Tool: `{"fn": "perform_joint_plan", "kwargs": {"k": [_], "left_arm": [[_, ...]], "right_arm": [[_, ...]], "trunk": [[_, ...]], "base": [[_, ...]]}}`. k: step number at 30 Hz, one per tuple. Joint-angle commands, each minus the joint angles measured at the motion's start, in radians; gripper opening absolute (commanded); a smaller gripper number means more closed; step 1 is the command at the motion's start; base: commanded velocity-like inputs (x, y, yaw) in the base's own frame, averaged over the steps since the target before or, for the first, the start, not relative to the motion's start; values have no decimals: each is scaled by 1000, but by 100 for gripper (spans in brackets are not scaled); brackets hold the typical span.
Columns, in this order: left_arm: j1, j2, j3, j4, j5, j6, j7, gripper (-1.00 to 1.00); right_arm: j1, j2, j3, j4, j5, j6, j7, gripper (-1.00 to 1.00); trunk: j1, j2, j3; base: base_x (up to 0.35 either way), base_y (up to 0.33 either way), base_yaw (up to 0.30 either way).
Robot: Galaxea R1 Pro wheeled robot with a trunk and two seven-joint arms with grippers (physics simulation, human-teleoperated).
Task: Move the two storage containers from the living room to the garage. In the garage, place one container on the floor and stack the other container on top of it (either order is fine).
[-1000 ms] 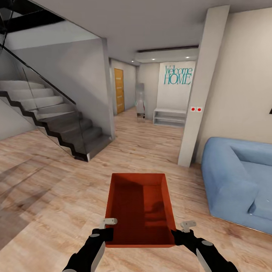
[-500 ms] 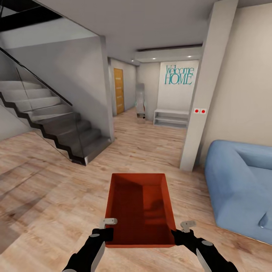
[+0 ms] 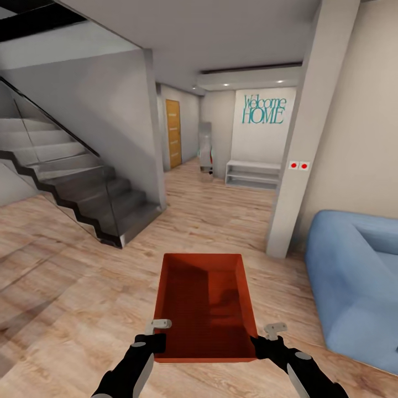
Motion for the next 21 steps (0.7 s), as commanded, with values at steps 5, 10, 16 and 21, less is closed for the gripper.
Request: {"fn": "perform_joint_plan", "kwargs": {"k": [5, 10, 16, 21], "left_arm": [[-1, -2, 56, -4, -30, 8, 4, -100], [-1, -2, 57, -4, -30, 8, 4, -100], [-1, -2, 57, -4, -30, 7, 4, -100], [-1, -2, 57, -4, -30, 6, 4, -100]], "right_arm": [[0, -1, -2, -2, -2, 6, 1, -100], [0, -1, -2, -2, -2, 6, 1, -100], [0, -1, -2, -2, -2, 6, 1, -100], [0, -1, -2, -2, -2, 6, 1, -100]], "trunk": [[1, -2, -2], [1, -2, -2], [1, -2, -2], [1, -2, -2]], "base": [[330, 0, 0], [330, 0, 0], [330, 0, 0], [330, 0, 0]]}}
